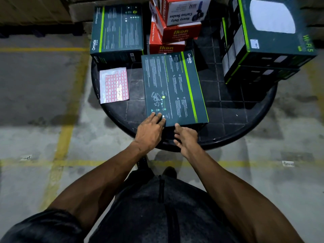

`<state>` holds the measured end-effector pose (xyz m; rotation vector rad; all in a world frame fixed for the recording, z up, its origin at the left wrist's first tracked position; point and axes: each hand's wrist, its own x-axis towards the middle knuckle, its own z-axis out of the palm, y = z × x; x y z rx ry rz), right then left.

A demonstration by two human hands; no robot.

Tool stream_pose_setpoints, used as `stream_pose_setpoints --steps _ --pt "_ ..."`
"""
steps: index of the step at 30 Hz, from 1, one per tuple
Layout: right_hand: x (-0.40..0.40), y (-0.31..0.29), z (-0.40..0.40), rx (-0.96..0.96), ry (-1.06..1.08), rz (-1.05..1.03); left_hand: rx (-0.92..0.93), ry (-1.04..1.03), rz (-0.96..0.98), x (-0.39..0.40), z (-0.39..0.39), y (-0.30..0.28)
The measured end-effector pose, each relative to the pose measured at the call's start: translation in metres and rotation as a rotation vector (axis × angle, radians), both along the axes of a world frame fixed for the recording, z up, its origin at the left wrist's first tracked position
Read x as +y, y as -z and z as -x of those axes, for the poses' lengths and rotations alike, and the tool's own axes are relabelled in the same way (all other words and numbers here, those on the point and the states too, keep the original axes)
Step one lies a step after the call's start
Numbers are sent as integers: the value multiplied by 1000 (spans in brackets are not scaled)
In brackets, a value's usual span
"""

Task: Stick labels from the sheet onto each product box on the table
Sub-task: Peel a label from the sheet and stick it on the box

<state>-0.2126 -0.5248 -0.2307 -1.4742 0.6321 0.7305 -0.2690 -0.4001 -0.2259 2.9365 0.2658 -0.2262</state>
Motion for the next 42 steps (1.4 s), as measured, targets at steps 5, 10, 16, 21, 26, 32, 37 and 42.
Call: stream_pose_setpoints --steps 5,10,16,21,26,32,37,42 --pt "-19 -6 8 30 -61 -156 -93 -52 103 -5 1 -5" --pt "-27 -3 8 40 -74 -138 -202 -5 72 -11 7 6" --pt "-18 -3 2 -43 -119 -109 -356 40 -41 -10 3 22" --pt "-17 1 -1 -46 -104 -92 -502 79 -62 -10 3 33" --pt "-17 4 0 -75 -115 -72 -569 137 -71 -8 2 34" --pt "-15 6 2 -96 -134 -98 -572 146 -82 -8 1 33" --pt "-13 9 3 -88 -100 -111 -556 143 -78 -9 2 32" --pt "-14 10 2 -35 -84 -134 -561 146 -77 -9 2 30"
